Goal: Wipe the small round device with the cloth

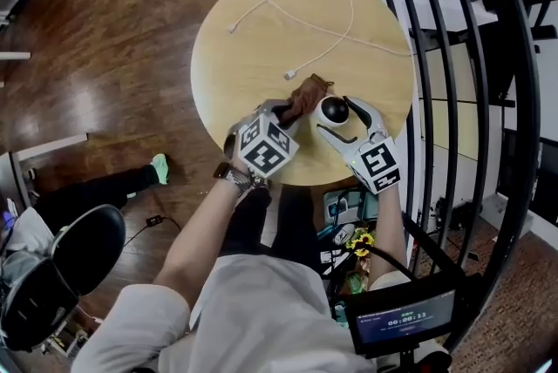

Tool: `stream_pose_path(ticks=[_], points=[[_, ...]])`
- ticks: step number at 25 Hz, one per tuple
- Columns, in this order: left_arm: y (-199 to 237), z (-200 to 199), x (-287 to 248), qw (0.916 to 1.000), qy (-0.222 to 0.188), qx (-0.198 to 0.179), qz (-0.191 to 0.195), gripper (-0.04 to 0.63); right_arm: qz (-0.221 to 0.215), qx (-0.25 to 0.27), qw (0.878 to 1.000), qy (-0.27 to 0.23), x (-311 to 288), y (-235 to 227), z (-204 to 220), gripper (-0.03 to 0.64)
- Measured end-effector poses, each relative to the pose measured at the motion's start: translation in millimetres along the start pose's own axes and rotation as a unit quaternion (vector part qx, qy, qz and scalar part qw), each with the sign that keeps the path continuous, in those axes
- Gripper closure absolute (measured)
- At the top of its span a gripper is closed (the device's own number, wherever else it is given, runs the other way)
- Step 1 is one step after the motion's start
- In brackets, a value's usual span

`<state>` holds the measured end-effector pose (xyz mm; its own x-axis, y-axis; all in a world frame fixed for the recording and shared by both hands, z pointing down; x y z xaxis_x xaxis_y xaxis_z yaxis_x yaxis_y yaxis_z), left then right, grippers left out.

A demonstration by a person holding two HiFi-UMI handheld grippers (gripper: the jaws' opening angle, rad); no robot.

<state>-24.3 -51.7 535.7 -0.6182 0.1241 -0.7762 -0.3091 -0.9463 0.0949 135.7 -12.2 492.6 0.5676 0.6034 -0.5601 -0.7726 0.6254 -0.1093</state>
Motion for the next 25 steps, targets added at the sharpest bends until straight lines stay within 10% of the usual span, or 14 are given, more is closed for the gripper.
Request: stream_pose_path(ticks=[19, 25], points=[[23.2, -14.9, 51.7, 0.9962, -0.053, 0.040, -0.056, 0.499, 0.225, -0.141, 0.964, 0.000, -7.5, 19.1, 5.4, 0.321], [22.1, -18.3, 58.0, 0.9952, -0.064, 0.037, -0.065, 0.499, 0.311, -0.243, 0.919, -0.011, -1.4, 26.0, 6.6, 0.322]])
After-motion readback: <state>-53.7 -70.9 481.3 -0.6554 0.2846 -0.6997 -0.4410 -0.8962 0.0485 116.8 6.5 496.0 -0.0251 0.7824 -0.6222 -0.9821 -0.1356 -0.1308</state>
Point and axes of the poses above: the fingertips, and each gripper's own axes: x backward along the fingers, y to its left, z out of its underside, the point moved 9 cm from there along x, backward along the fingers, and after that the axes turned 5 degrees about -x, right-handed, at the moved point
